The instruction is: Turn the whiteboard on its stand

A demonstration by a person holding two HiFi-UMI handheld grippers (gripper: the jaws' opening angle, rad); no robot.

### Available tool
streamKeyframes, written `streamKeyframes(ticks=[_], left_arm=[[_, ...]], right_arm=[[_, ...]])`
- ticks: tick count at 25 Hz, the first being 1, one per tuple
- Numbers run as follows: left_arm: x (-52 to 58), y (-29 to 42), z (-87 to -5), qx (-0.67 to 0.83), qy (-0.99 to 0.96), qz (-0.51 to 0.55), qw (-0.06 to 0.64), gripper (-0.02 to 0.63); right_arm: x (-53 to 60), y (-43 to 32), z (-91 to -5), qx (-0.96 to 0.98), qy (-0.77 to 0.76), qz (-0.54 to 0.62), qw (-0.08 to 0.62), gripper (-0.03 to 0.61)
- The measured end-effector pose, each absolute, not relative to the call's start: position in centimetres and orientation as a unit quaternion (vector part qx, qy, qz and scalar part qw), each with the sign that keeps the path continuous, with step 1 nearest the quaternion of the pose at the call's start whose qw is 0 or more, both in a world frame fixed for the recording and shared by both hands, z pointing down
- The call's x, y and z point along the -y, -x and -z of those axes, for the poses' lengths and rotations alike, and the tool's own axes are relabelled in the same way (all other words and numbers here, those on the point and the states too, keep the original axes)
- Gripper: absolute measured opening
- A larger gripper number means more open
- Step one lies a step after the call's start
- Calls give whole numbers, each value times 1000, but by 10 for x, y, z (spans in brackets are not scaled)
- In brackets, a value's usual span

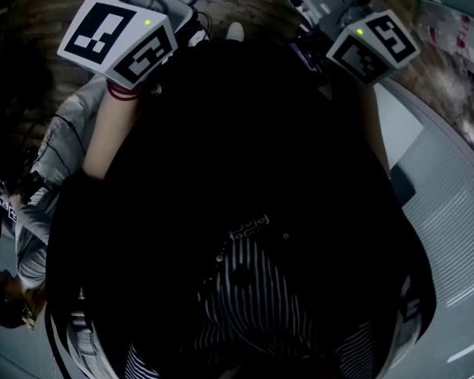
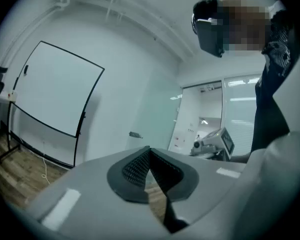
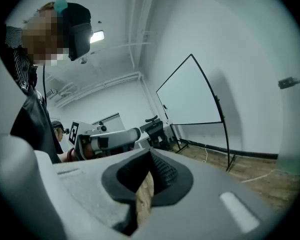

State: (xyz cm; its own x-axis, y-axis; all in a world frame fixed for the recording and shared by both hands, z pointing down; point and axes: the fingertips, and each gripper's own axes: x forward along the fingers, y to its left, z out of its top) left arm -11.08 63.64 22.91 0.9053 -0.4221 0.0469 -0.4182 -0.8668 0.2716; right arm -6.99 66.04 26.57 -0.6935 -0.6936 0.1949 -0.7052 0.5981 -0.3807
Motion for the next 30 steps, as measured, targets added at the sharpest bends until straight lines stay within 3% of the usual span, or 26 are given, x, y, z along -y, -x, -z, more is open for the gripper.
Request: streamKeyframes(ticks=[4, 8, 19, 26, 30], left_arm=[[-632, 100, -245, 215, -971, -48, 98, -5], [-628, 84, -246, 208, -971, -59, 104, -3], [-628, 74, -260, 201, -972, -60, 108, -3], [-590, -1, -252, 191, -968, -83, 137, -3], [-627, 4, -258, 185, -972, -75, 126, -3]], right_arm=[[-651, 70, -261, 897, -402, -184, 25, 2], [-650, 67, -258, 908, -388, -152, 45, 2], [-646, 57, -278, 905, -387, -175, 21, 2], [-609, -20, -279, 899, -385, -209, 19, 2], [-642, -18, -290, 897, -390, -207, 5, 2]])
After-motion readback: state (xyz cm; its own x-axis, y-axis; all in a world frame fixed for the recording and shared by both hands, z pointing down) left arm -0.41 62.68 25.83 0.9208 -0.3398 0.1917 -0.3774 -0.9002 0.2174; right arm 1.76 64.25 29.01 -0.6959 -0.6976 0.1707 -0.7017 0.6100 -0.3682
